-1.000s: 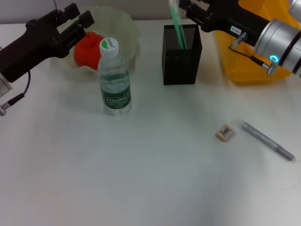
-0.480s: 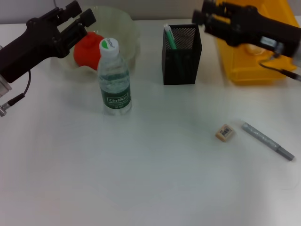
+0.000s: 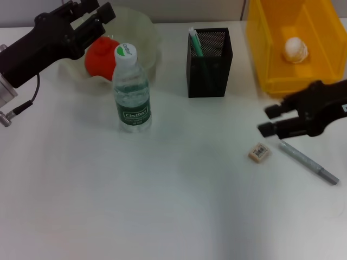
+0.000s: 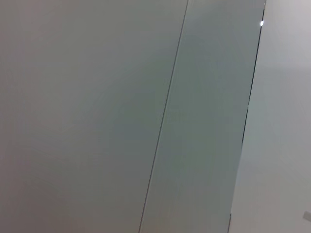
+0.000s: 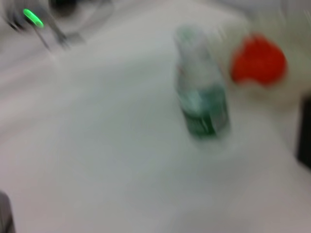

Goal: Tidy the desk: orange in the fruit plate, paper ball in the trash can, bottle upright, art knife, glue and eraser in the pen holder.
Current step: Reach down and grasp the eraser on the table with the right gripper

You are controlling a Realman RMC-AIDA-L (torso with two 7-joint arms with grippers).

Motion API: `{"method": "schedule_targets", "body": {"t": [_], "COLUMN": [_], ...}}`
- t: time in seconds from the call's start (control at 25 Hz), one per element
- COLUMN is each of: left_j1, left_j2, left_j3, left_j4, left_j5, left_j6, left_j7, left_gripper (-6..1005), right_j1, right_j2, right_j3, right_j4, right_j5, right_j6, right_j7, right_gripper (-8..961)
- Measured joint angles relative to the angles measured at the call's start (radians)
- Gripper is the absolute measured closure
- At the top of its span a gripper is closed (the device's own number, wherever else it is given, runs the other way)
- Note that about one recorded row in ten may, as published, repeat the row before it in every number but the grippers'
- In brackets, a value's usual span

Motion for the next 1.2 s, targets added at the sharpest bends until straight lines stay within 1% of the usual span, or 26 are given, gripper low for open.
{"method": "schedule_targets", "body": {"t": [0.04, 0.24, 0.36, 0.4, 0.44, 0.56, 0.6, 0.64, 0.76, 0.8, 0.88, 1.0, 1.08, 1.2], "left_j1": [-0.001, -0.003, -0.001, -0.001, -0.001, -0.001, 0.0, 0.0, 0.0, 0.0, 0.0, -0.001, 0.0, 0.001], "left_j2": [-0.001, -0.001, -0.001, -0.001, -0.001, -0.001, -0.001, -0.001, 0.0, 0.0, 0.001, 0.002, 0.002, 0.002], "left_j3": [0.0, 0.0, 0.0, -0.001, -0.001, -0.001, -0.001, -0.001, -0.002, -0.002, -0.011, -0.017, -0.019, -0.022], "left_j4": [0.0, 0.0, 0.0, 0.0, 0.0, -0.001, -0.002, -0.002, -0.004, -0.004, -0.01, -0.012, -0.012, -0.012], "left_j5": [0.0, 0.0, -0.001, -0.003, -0.003, -0.007, -0.008, -0.008, -0.009, -0.009, -0.009, -0.009, -0.009, -0.009], "left_j6": [0.0, -0.001, -0.001, -0.001, -0.001, -0.002, -0.004, -0.005, -0.011, -0.011, -0.013, -0.014, -0.015, -0.017], "left_j7": [-0.002, -0.006, -0.006, -0.005, -0.005, 0.0, 0.001, 0.001, 0.003, 0.003, 0.004, 0.006, 0.007, 0.007], "left_gripper": [525, 525, 525, 525, 525, 524, 524, 524, 524, 524, 524, 524, 524, 524], "right_j1": [0.0, 0.061, 0.089, 0.109, 0.109, 0.137, 0.155, 0.155, 0.179, 0.202, 0.212, 0.246, 0.252, 0.255], "right_j2": [0.0, 0.0, 0.001, 0.001, 0.001, 0.002, 0.003, 0.003, 0.003, 0.003, 0.003, 0.005, 0.006, 0.006], "right_j3": [0.0, -0.042, -0.091, -0.115, -0.115, -0.141, -0.165, -0.165, -0.187, -0.193, -0.195, -0.203, -0.21, -0.23], "right_j4": [0.0, -0.003, 0.047, 0.09, 0.09, 0.153, 0.197, 0.197, 0.257, 0.307, 0.326, 0.389, 0.399, 0.408], "right_j5": [0.0, -0.182, -0.237, -0.269, -0.269, -0.296, -0.299, -0.299, -0.299, -0.304, -0.309, -0.346, -0.351, -0.352], "right_j6": [0.0, -0.014, 0.02, 0.05, 0.05, 0.097, 0.135, 0.135, 0.18, 0.201, 0.211, 0.246, 0.254, 0.277], "right_j7": [0.0, 0.105, 0.13, 0.139, 0.139, 0.145, 0.147, 0.147, 0.149, 0.15, 0.15, 0.151, 0.152, 0.154], "right_gripper": [457, 452, 448, 447, 446, 443, 442, 441, 437, 436, 434, 347, 289, 290]}}
